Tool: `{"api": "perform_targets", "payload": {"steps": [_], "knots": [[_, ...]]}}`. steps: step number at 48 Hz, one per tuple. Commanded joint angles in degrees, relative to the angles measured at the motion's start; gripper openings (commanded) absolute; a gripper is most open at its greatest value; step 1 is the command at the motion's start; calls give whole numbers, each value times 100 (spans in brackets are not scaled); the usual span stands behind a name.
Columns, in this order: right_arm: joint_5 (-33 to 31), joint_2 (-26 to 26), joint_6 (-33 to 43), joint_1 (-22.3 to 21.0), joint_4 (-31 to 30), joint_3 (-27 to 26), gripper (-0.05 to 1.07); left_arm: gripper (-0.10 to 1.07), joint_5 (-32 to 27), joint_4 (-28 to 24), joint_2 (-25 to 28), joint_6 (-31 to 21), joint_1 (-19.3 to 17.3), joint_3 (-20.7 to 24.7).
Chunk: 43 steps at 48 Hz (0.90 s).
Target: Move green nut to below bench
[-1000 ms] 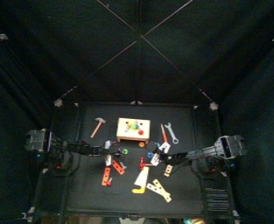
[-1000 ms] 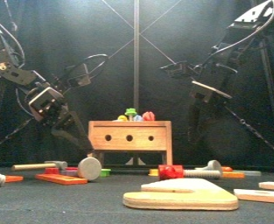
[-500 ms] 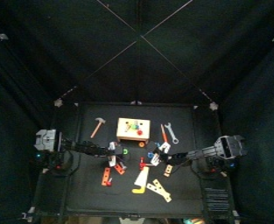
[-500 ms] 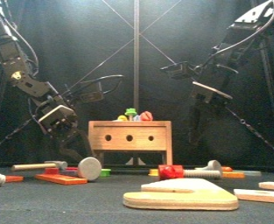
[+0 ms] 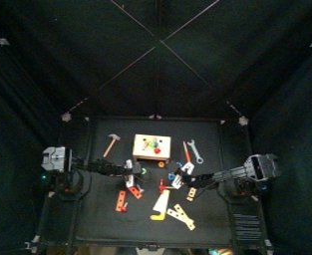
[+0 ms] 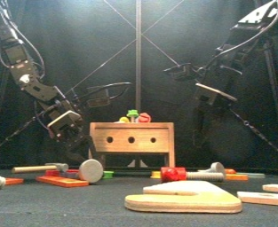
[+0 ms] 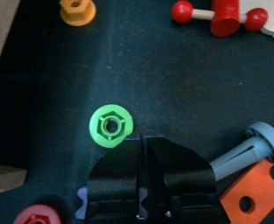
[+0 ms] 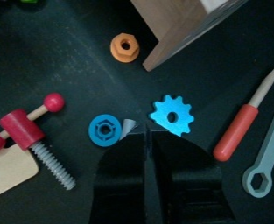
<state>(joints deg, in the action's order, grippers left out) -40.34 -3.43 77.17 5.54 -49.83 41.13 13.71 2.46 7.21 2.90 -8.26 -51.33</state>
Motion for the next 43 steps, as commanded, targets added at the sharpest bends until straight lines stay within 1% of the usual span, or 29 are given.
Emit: {"api": "perform_targets", "payload": {"steps": [1,10,21,25,43], "knots": [[0,-141,0,-18,-9,-44,21,46,44,-9,-18,9,-193,97],[-9,-132,9,-18,0,-44,21,46,44,-18,-18,18,-501,185],[0,-132,9,-18,26,-44,21,46,53,-18,9,44,-694,316],[-9,-132,9,-18,26,-44,21,46,53,-18,35,70,-729,343],[0,-132,0,-18,53,-53,21,46,26,-44,-18,79,-606,360]]}}
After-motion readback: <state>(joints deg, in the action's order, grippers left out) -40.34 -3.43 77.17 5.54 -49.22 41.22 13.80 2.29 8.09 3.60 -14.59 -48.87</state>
